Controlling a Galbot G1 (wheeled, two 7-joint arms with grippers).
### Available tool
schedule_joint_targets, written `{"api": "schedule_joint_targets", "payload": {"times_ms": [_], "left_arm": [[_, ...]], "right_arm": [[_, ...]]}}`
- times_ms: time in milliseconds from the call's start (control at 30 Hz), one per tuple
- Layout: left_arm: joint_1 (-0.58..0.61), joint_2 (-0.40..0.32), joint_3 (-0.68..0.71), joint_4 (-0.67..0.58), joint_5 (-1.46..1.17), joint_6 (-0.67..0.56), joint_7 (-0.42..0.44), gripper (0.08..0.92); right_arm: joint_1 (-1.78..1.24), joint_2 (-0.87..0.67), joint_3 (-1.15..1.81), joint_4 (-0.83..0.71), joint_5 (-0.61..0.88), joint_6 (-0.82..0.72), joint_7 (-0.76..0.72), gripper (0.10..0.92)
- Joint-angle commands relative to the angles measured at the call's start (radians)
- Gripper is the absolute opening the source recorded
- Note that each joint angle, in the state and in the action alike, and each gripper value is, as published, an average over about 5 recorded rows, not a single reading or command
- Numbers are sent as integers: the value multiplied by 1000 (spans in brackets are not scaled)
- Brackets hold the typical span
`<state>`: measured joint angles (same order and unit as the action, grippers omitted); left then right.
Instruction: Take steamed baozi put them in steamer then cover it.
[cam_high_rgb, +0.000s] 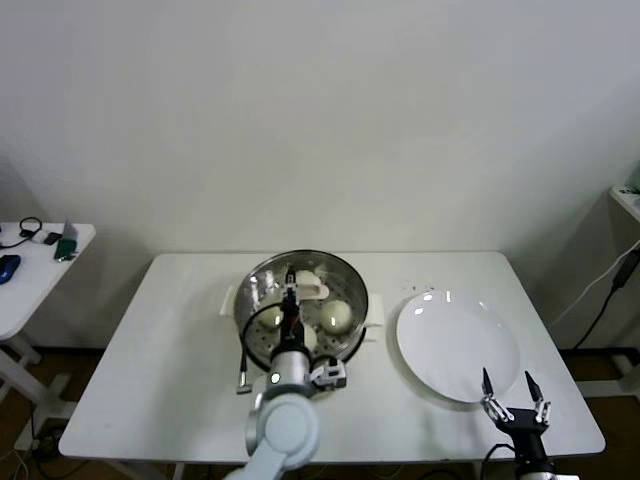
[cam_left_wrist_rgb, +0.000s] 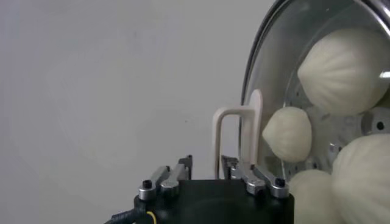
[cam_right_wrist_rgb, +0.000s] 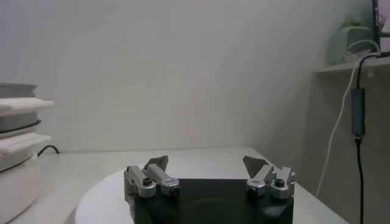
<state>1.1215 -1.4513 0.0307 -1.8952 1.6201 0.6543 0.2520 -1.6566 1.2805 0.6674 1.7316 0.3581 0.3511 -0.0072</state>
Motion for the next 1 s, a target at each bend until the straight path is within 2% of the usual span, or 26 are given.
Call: {"api": "schedule_joint_targets", "payload": {"times_ms": [33, 267, 467, 667, 800, 1000], "left_arm": [[26, 48, 10, -108, -86, 2, 15, 443], [95, 135, 16, -284, -307, -27, -45, 642], [177, 218, -107, -326, -643, -196, -185, 796], [283, 232, -320, -331, -1110, -459, -274, 822], [341, 212, -527, -313, -1468, -544, -275, 823], [384, 224, -755, -162, -1845, -683, -274, 823]], "right_arm": [[4, 0, -5, 0, 0, -7, -2, 823], [11, -3, -17, 13, 24, -37, 21, 823], [-4, -29, -39, 62, 55, -57, 61, 823], [-6, -54, -53, 80, 46, -55, 98, 823], [-4, -47, -49, 82, 29, -60, 102, 823], [-2, -44, -51, 85, 12, -59, 111, 823]]}}
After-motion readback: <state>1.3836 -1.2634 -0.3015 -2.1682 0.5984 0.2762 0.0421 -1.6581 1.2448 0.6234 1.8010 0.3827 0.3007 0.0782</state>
